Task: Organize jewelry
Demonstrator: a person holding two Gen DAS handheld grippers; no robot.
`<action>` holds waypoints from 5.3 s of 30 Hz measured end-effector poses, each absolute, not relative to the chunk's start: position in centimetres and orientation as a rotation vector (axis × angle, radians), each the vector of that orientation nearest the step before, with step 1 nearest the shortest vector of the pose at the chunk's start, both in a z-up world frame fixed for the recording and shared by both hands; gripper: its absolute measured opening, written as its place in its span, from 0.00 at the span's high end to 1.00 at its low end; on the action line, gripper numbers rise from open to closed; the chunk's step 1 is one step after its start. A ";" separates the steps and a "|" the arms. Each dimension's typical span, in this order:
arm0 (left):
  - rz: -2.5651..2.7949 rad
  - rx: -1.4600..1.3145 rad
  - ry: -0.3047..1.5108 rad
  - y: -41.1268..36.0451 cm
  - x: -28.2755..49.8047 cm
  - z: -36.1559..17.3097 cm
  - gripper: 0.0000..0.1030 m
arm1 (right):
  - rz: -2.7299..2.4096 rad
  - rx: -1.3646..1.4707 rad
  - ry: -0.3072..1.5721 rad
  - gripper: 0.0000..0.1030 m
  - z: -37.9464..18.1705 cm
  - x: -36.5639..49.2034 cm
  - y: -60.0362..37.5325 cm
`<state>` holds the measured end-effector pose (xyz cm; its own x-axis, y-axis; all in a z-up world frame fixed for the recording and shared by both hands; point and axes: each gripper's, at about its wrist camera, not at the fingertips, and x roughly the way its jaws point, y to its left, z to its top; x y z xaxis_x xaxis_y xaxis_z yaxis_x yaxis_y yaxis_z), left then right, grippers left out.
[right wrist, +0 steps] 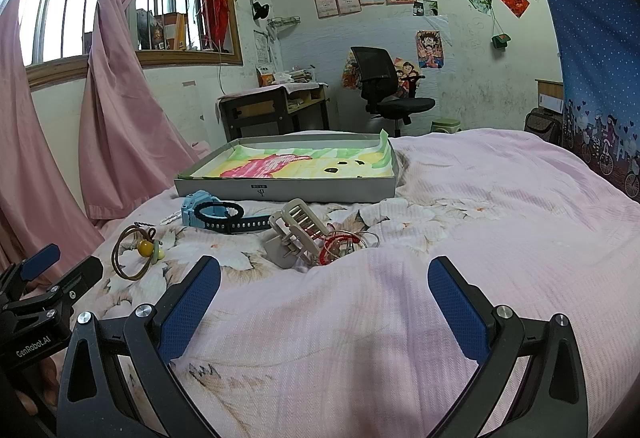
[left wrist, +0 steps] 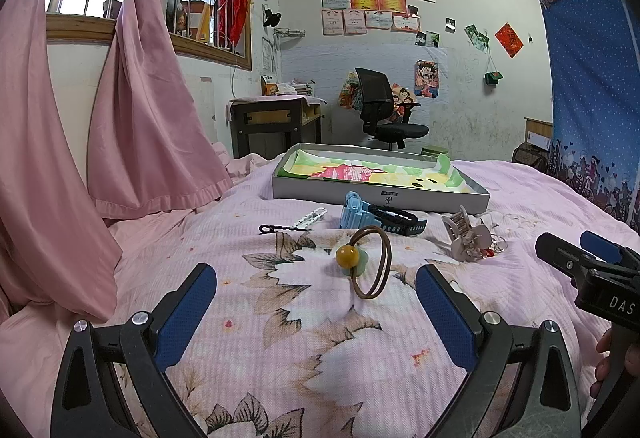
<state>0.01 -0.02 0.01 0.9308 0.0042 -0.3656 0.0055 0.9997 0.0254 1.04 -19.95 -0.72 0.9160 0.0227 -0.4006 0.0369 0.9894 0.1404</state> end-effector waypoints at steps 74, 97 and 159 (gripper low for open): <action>-0.304 -0.004 0.732 -0.4 10.5 -1.9 0.76 | 0.231 -0.104 0.771 0.54 -2.6 16.3 -16.2; -0.319 -0.052 0.615 0.0 9.6 -0.3 0.78 | 0.358 -0.025 0.603 0.79 0.6 13.8 -16.5; -0.225 -0.137 0.594 0.1 21.7 3.3 0.14 | 0.177 0.082 0.437 0.16 3.5 19.9 -19.5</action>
<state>21.69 0.09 3.33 0.8051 -0.2483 -0.5386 0.1700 0.9666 -0.1916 19.87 -19.53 3.47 0.8912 0.1875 -0.4130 -0.1526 0.9814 0.1163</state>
